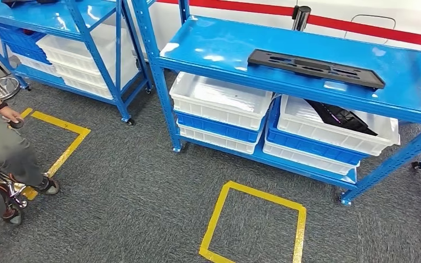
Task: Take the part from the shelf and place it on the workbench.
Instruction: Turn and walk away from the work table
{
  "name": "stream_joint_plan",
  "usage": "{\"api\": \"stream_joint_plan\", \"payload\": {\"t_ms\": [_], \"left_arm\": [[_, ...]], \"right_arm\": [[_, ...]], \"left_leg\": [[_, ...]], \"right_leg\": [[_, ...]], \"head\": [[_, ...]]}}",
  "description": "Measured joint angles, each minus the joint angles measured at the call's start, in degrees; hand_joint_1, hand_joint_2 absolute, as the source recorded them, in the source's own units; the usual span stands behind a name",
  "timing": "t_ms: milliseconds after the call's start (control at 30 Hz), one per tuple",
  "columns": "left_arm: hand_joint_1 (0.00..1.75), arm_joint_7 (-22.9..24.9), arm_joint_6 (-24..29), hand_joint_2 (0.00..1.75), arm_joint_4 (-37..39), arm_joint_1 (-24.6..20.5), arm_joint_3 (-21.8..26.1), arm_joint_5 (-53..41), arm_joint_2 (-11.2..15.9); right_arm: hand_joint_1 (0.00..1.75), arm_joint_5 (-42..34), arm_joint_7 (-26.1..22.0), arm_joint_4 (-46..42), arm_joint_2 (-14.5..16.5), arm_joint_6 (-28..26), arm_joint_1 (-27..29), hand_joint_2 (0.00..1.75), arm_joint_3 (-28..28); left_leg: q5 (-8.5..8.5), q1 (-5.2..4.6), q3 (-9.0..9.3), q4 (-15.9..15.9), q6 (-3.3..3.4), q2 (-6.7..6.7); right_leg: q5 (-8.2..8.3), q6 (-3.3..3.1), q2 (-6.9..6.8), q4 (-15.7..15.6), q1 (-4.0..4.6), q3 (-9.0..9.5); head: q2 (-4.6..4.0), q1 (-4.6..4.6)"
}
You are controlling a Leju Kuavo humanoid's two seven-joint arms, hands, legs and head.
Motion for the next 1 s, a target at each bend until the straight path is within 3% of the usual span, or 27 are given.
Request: {"api": "stream_joint_plan", "payload": {"t_ms": [33,100,133,167,200,233,300,367,433,467,533,567,633,667,700,733,767,800,867,933,967,1000], "left_arm": [[0.00,0.07,0.03,0.00,-0.01,0.00,0.00,-0.03,0.01],[0.00,0.34,0.07,0.00,0.01,0.11,-0.01,-0.17,0.01],[0.00,0.52,0.07,0.00,0.01,0.17,-0.02,-0.27,0.01],[0.00,0.70,0.07,0.00,0.01,0.21,-0.02,-0.38,0.01],[0.00,0.85,0.06,0.00,0.01,0.23,-0.02,-0.48,0.02],[0.00,0.97,0.05,0.00,0.01,0.22,-0.02,-0.52,0.03],[0.00,1.11,0.05,0.00,0.03,0.23,-0.02,-0.59,0.13],[0.00,1.18,0.10,0.00,0.05,0.27,-0.02,-0.62,0.26],[0.00,1.23,0.20,0.00,0.05,0.26,-0.02,-0.62,0.27],[0.00,1.25,0.25,0.00,0.05,0.23,-0.02,-0.61,0.22],[0.00,1.25,0.30,0.00,0.06,0.24,-0.01,-0.60,0.14],[0.00,1.25,0.32,0.00,0.07,0.31,0.00,-0.59,0.12],[0.00,1.29,0.37,0.00,0.09,0.47,0.01,-0.58,0.11],[0.00,1.33,0.37,0.00,0.09,0.50,0.00,-0.59,0.10],[0.00,1.36,0.37,0.00,0.10,0.49,0.00,-0.59,0.07],[0.00,1.37,0.37,0.00,0.10,0.48,0.00,-0.59,0.02],[0.00,1.37,0.37,0.00,0.10,0.46,0.00,-0.59,-0.01],[0.00,1.37,0.37,0.00,0.10,0.46,0.00,-0.59,-0.03],[0.00,1.39,0.39,0.00,0.10,0.37,0.00,-0.59,-0.02],[0.00,1.41,0.41,0.00,0.08,0.14,0.00,-0.59,-0.01],[0.00,1.47,0.42,0.00,0.07,-0.01,0.00,-0.60,-0.01],[0.00,1.56,0.42,0.00,0.07,-0.09,0.00,-0.61,-0.01]], "right_arm": [[0.00,-0.12,-0.01,0.00,-0.01,-0.35,-0.04,0.00,-0.21],[0.00,-0.40,-0.01,0.00,-0.03,-0.93,-0.18,0.00,-0.61],[0.00,-0.54,0.00,0.00,-0.03,-1.03,-0.23,0.00,-0.82],[0.00,-0.60,0.07,0.00,-0.05,-1.04,-0.22,0.00,-1.02],[0.00,-0.65,0.17,0.00,-0.09,-0.90,-0.16,0.00,-1.21],[0.00,-0.68,0.29,0.00,-0.14,-0.70,-0.11,0.00,-1.40],[0.00,-0.73,0.46,0.00,-0.18,-0.18,-0.07,0.00,-1.68],[0.00,-0.73,0.55,0.01,-0.15,0.16,-0.17,0.00,-1.77],[0.00,-0.60,0.81,0.02,-0.14,0.49,-0.13,0.00,-1.82],[0.00,-0.53,0.98,0.02,-0.16,0.67,-0.03,0.00,-1.85],[0.00,-0.47,1.25,0.02,-0.22,0.93,0.02,0.00,-1.89],[0.00,-0.46,1.30,0.02,-0.24,1.07,-0.03,0.00,-1.90],[0.00,-0.46,1.34,0.02,-0.24,1.35,-0.11,0.00,-1.91],[0.00,-0.46,1.34,0.02,-0.25,1.51,-0.06,0.00,-1.92],[0.00,-0.46,1.34,0.02,-0.29,1.63,0.01,0.00,-1.95],[0.00,-0.46,1.35,0.02,-0.37,1.73,0.06,0.00,-1.96],[0.00,-0.46,1.36,0.01,-0.41,1.78,0.05,0.00,-1.98],[0.00,-0.46,1.37,0.01,-0.45,1.81,-0.09,0.00,-1.99],[0.00,-0.46,1.38,0.00,-0.41,1.81,-0.28,0.00,-1.99],[0.00,-0.46,1.39,0.00,-0.43,1.81,-0.16,0.00,-2.04],[0.00,-0.45,1.39,0.00,-0.45,1.85,-0.04,0.00,-2.07],[0.00,-0.43,1.39,0.00,-0.46,1.90,-0.01,0.00,-2.09]], "left_leg": [[-1.59,0.20,-0.83,2.07,-0.26,-1.41],[-5.78,0.33,-4.14,9.43,-0.44,-4.29],[-7.23,0.32,-5.87,13.03,-0.41,-4.88],[-7.57,0.31,-6.95,15.13,-0.28,-5.14],[-6.63,0.29,-6.96,14.92,-0.03,-5.32],[-4.76,0.27,-5.96,12.63,0.33,-5.70],[-0.64,0.19,-2.61,5.25,1.35,-8.34],[0.78,-0.01,-0.59,0.74,1.96,-10.46],[0.74,-0.28,-0.20,-0.25,2.14,-9.69],[1.03,-0.29,-0.06,-0.68,2.30,-8.88],[1.58,-0.17,0.10,-1.57,2.78,-7.18],[1.73,-0.18,0.09,-1.76,2.95,-6.20],[1.72,-0.33,-0.06,-1.74,3.11,-4.23],[1.70,-0.35,-0.09,-1.72,3.09,-3.23],[1.66,-0.33,-0.08,-1.69,3.01,-2.37],[1.58,-0.28,0.00,-1.66,2.86,-1.53],[1.45,-0.32,0.12,-1.60,2.60,-0.80],[1.19,-0.48,0.22,-1.38,2.19,-0.10],[0.75,-0.91,0.47,-1.05,1.43,1.16],[0.50,-0.79,0.74,-0.92,0.81,2.13],[0.05,-0.52,0.75,-0.56,0.43,1.54],[-1.05,-0.26,0.35,0.63,0.09,0.10]], "right_leg": [[0.17,-0.44,0.60,-0.06,-0.14,0.10],[0.43,-0.96,1.84,-0.05,-0.02,-0.11],[0.48,-1.07,2.58,-0.03,0.14,-0.23],[0.52,-1.13,3.35,-0.01,0.31,-0.29],[0.55,-1.17,4.18,0.01,0.46,-0.27],[0.56,-1.16,5.00,0.02,0.57,-0.18],[0.60,-1.07,6.56,0.08,0.81,-0.07],[0.82,-0.70,7.98,0.16,0.88,-0.40],[1.24,0.02,9.32,0.01,0.78,-1.08],[1.21,0.26,8.84,0.32,0.81,-1.53],[-0.43,0.20,6.03,3.37,1.06,-3.48],[-2.07,-0.02,4.17,6.74,0.99,-5.13],[-4.89,0.07,2.71,13.92,0.73,-8.65],[-5.27,0.50,2.43,15.74,0.54,-9.40],[-4.75,1.11,2.16,15.22,0.37,-8.90],[-3.52,1.80,1.57,12.36,0.18,-7.13],[-2.16,2.36,0.14,8.22,0.01,-4.66],[-1.02,2.54,-1.23,4.44,0.07,-2.43],[0.04,1.97,-2.72,0.51,0.19,-0.28],[0.24,0.95,-1.40,0.41,0.15,-0.52],[0.32,0.56,-0.76,0.41,0.04,-0.61],[0.48,0.05,-0.12,0.37,-0.08,-0.70]], "head": [[0.00,-0.08],[0.00,-0.20],[0.00,-0.22],[0.00,-0.22],[0.00,-0.24],[0.00,-0.22],[0.00,-0.21],[0.00,-0.19],[0.00,-0.20],[0.00,-0.19],[0.00,0.04],[0.00,0.13],[0.00,0.27],[0.00,0.28],[0.00,0.34],[0.00,0.37],[0.00,0.42],[0.00,0.57],[0.00,0.40],[0.00,0.03],[0.00,-0.08],[0.00,-0.10]]}}
